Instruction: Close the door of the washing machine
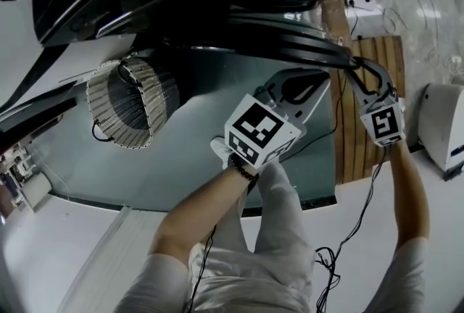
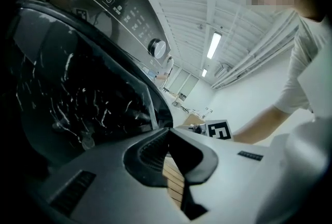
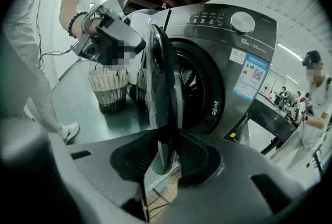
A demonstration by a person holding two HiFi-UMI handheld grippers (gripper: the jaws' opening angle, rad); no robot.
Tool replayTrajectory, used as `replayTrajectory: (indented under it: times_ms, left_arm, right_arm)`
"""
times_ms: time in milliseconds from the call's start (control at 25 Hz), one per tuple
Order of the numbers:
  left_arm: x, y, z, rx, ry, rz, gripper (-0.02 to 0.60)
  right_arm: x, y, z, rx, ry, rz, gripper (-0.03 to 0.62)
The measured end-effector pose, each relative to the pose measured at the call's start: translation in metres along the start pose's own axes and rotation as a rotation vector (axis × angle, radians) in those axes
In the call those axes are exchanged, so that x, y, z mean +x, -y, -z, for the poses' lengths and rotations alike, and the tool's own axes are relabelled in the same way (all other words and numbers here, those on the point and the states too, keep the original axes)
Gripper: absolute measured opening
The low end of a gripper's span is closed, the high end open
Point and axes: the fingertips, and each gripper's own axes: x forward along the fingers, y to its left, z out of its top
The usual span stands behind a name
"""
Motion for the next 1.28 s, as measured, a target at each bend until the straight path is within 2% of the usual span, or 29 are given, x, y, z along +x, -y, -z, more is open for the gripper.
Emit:
replayTrajectory:
  times_ms: [320,560,760,960,1160,1280]
  left_arm:
    - [0.021,-0.017,-0.025,0.085,0.016,-0.026,0.003]
    - [0.029,-0.036,-0.038,0.121,0.034,-0.085,0.003]
    - [0.035,-0.053,-0.049,0.122,0.049,-0.121,0.003]
    - [0.04,-0.063,-0.056,0.132,0.055,-0.132,0.003]
    - [0.049,-0.064,-0.057,0.173,0.035,-0.138,0.003]
    - [0.049,-0.068,-0.061,0.128,0.064,-0.141,0.003]
  right_arm:
    - [0.017,0.034,-0.003,-0.006,0.014,0.044,0.12]
    - [0.031,0.062,-0.008,0.006,0.013,0.078,0.129]
    - [0.043,0.085,-0.013,0.011,0.004,0.118,0.133]
    - [0.055,0.109,-0.019,0.066,0.022,0.194,0.132]
    - [0.066,0.124,-0.024,0.07,0.021,0.224,0.132]
    - [0.07,0.129,-0.026,0.08,0.022,0.233,0.133]
